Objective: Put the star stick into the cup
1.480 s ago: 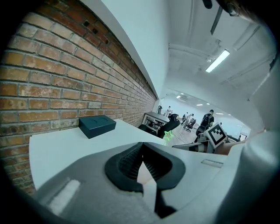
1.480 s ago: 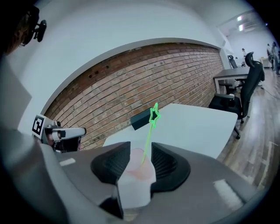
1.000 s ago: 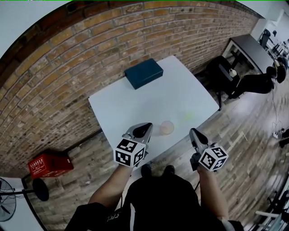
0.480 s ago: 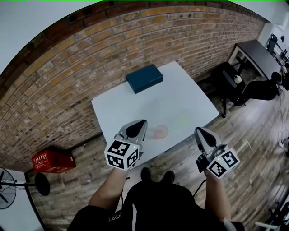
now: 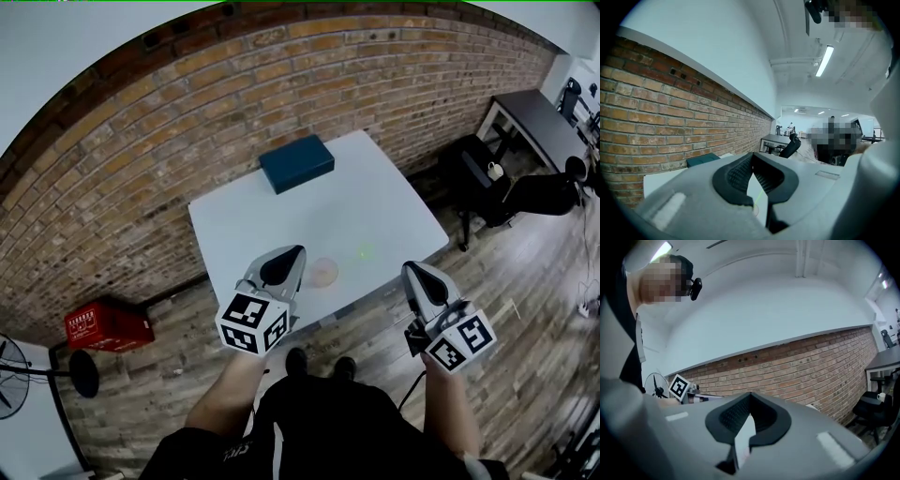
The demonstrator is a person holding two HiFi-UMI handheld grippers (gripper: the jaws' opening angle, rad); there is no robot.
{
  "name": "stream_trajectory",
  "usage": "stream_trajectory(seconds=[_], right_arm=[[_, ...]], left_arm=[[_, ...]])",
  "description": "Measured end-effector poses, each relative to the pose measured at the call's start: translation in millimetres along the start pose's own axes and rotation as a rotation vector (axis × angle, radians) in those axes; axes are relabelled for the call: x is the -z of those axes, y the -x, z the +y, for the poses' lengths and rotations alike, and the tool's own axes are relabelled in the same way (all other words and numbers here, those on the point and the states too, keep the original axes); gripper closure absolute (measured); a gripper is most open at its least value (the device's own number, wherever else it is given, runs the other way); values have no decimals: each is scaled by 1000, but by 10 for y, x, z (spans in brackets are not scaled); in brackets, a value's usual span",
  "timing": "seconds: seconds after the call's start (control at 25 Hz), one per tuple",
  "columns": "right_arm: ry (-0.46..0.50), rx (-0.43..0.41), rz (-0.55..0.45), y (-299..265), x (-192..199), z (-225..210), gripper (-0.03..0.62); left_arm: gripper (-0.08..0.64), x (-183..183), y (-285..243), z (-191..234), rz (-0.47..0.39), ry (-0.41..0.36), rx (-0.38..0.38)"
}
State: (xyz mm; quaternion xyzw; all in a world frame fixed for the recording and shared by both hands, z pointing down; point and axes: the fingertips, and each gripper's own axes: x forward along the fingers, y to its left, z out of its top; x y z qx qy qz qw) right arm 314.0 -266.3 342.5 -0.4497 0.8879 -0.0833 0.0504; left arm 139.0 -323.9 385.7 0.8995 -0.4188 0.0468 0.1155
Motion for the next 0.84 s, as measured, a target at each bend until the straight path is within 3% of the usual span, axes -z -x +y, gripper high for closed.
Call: stream_trajectory(seconds=[0.84], right_arm=[[-56, 24, 18, -88, 107, -95, 595]], left_arm=[[552, 126, 31, 151, 15, 5, -37]])
